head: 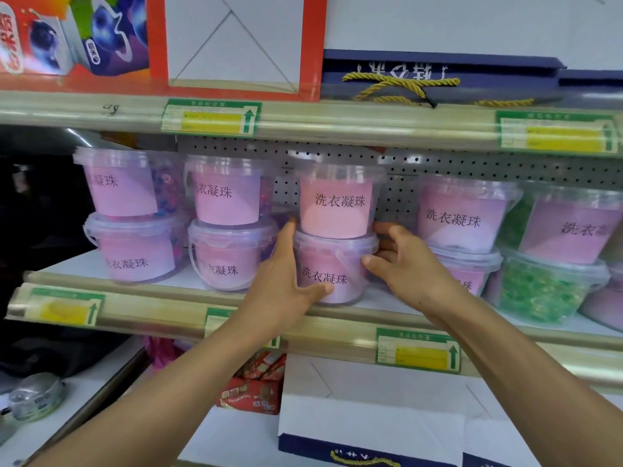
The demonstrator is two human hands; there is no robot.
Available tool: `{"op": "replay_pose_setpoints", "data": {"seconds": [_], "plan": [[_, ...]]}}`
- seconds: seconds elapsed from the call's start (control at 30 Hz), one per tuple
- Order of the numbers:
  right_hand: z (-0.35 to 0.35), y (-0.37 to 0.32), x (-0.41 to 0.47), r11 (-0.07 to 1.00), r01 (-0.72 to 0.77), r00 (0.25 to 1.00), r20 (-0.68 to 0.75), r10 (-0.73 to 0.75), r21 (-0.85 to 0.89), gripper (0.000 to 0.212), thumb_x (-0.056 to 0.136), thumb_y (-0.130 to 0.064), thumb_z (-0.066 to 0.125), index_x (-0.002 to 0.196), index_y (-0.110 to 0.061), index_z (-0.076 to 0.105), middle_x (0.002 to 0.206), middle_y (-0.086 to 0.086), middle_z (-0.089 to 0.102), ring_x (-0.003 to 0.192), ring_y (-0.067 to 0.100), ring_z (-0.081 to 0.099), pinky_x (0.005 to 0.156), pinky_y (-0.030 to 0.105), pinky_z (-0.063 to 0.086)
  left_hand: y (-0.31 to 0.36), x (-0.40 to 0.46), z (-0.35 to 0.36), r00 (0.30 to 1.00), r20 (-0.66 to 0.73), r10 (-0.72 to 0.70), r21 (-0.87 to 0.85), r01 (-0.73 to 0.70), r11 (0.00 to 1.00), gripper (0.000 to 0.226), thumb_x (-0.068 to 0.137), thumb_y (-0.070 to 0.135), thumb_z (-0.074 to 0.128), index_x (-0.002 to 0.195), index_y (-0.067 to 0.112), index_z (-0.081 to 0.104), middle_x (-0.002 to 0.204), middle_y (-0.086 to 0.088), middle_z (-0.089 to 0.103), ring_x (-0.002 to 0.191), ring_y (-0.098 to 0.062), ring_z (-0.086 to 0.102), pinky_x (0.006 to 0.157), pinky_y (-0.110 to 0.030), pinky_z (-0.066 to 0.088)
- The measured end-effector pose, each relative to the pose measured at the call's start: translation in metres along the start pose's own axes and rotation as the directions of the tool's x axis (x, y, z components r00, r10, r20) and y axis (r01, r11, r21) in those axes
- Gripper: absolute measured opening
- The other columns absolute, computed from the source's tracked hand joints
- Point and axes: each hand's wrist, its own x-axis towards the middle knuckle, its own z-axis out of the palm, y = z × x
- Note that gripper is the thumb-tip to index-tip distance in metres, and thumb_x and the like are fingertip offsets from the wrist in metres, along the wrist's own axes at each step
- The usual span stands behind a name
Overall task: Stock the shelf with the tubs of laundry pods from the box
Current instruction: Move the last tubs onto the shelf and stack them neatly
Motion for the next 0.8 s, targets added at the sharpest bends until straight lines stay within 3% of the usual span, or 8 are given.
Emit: {"op": "replay_pose_setpoints", "data": {"seconds": [0.13,0.33,0.53,0.63,0.8], "plan": [[0.002,0.001,-0.007,1.000,-0.014,1.000,-0.002,0.014,-0.018,0.055,0.083,-0.018,0.064,0.134,-0.020,0.040,0.119,-0.004,0.062,0.107,0.016,0.060,0.098,0.045,0.046,-0.003,-0.005,-0.003,0.999,-0.024,0.043,0.076,-0.041,0.996,0.101,0.075,0.019,0.077,0.149,0.027,0.009,0.144,0.005,0.044,0.127,-0.015,0.047,0.106,-0.030,0.039],[0.002,-0.023,-0.009,0.990,0.047,0.988,-0.143,-0.066,-0.129,0.063,0.079,-0.022,0.067,0.134,-0.021,0.034,0.132,0.000,0.051,0.119,0.019,0.051,0.100,0.045,0.044,0.002,-0.008,-0.014,0.993,-0.008,0.114,0.159,-0.111,0.981,0.092,0.081,0.023,0.072,0.149,0.025,0.011,0.146,0.005,0.041,0.132,-0.014,0.040,0.096,-0.016,0.030],[0.009,-0.035,-0.012,0.991,-0.019,0.983,-0.185,-0.006,-0.130,0.056,0.084,-0.012,0.061,0.134,-0.019,0.035,0.134,-0.001,0.051,0.122,0.018,0.050,0.103,0.042,0.041,0.006,-0.007,-0.023,0.993,0.053,0.106,0.162,-0.113,0.980,0.081,0.084,0.025,0.069,0.147,0.024,0.018,0.141,0.002,0.047,0.129,-0.017,0.043,0.090,-0.017,0.031],[0.012,-0.035,-0.018,0.990,-0.050,0.978,-0.210,0.021,-0.134,0.051,0.085,-0.008,0.058,0.132,-0.017,0.040,0.131,0.001,0.054,0.119,0.019,0.052,0.102,0.043,0.042,0.004,-0.007,-0.024,0.991,0.071,0.115,0.173,-0.125,0.977,0.083,0.083,0.024,0.069,0.148,0.024,0.017,0.143,0.001,0.045,0.129,-0.020,0.043,0.096,-0.024,0.035],[0.022,-0.034,-0.035,0.964,-0.056,0.985,-0.174,0.010,-0.262,0.049,0.082,0.002,0.051,0.127,-0.017,0.048,0.125,0.006,0.056,0.116,0.022,0.053,0.099,0.040,0.043,0.001,-0.012,-0.024,0.983,0.078,0.167,0.190,-0.179,0.965,0.088,0.082,0.023,0.069,0.149,0.027,0.012,0.146,0.003,0.041,0.129,-0.018,0.043,0.094,-0.024,0.036]]}}
